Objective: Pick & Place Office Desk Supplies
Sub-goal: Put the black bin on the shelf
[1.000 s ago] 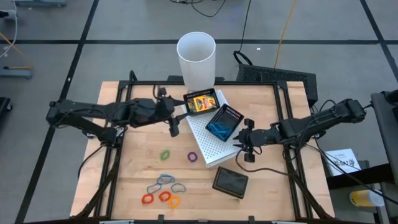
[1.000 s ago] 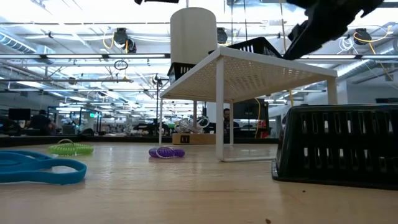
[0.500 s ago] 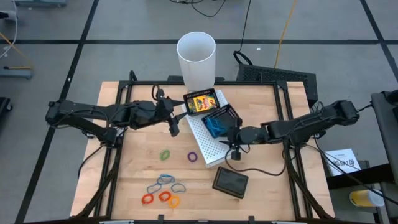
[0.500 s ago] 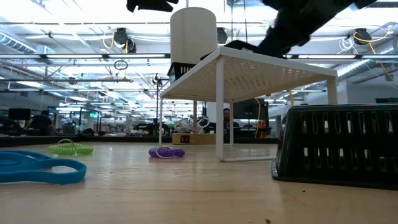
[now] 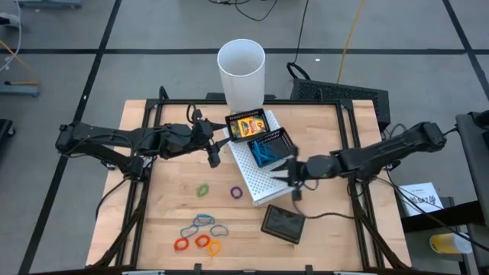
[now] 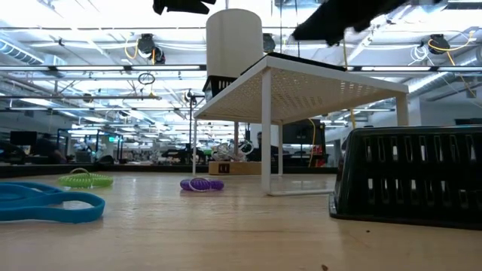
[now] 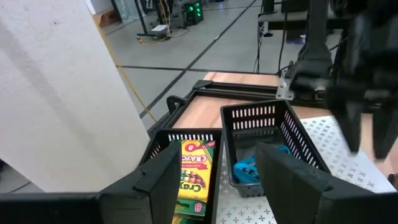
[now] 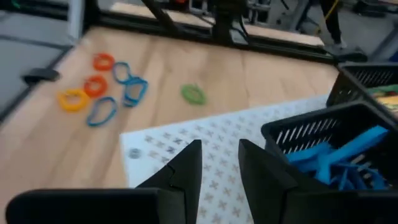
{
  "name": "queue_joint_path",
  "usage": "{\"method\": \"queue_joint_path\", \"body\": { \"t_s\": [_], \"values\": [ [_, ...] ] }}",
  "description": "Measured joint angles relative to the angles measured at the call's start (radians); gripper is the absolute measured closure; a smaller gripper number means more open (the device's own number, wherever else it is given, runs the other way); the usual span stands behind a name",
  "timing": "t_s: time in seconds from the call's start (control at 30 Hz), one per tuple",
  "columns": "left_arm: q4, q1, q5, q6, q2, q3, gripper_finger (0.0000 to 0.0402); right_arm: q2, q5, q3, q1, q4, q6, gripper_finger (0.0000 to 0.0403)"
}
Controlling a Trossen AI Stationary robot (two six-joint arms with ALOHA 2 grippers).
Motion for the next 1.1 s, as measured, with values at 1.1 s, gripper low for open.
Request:
{"method": "queue_joint_path", "body": {
  "t_s": [1.1],
  "values": [
    [0.002,0.000,0.000,-0.002,0.000,0.000,0.0188,-0.231,0.096,-0.217,-0.228,-0.008,0.077,0.0310]
  ]
}}
